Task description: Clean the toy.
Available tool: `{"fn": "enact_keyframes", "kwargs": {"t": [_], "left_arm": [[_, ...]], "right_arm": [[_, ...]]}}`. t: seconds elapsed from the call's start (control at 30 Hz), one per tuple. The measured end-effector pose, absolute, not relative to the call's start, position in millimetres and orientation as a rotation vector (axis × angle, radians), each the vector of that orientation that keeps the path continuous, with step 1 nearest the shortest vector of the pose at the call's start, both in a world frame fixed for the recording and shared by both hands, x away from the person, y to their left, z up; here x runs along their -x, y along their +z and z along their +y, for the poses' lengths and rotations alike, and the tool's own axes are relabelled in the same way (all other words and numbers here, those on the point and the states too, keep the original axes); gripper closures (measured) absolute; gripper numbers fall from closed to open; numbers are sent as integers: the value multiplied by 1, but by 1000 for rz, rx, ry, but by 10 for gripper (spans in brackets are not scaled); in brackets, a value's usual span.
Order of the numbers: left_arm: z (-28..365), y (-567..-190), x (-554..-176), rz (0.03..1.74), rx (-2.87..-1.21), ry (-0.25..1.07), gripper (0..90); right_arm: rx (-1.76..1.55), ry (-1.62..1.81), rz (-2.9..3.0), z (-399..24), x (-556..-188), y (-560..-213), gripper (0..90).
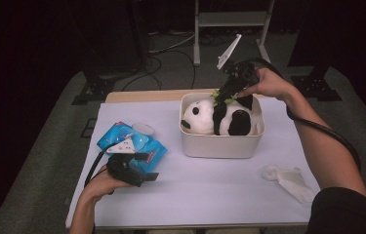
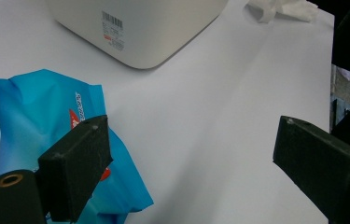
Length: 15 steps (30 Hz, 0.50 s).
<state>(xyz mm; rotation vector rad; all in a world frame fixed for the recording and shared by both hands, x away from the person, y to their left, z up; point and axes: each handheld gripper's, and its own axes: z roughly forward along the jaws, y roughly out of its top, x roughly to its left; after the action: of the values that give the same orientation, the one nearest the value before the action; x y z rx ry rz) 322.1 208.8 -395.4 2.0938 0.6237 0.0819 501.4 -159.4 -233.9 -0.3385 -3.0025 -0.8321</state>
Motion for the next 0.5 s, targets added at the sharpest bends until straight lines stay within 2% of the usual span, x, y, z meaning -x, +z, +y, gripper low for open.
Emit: {"fn": "enact_keyframes", "kwargs": {"t": [0.5], "left_arm": [[209, -395, -321, 621, -2096, 82, 107]], "right_arm": [[363, -802, -2972, -165, -497, -267, 733]]}}
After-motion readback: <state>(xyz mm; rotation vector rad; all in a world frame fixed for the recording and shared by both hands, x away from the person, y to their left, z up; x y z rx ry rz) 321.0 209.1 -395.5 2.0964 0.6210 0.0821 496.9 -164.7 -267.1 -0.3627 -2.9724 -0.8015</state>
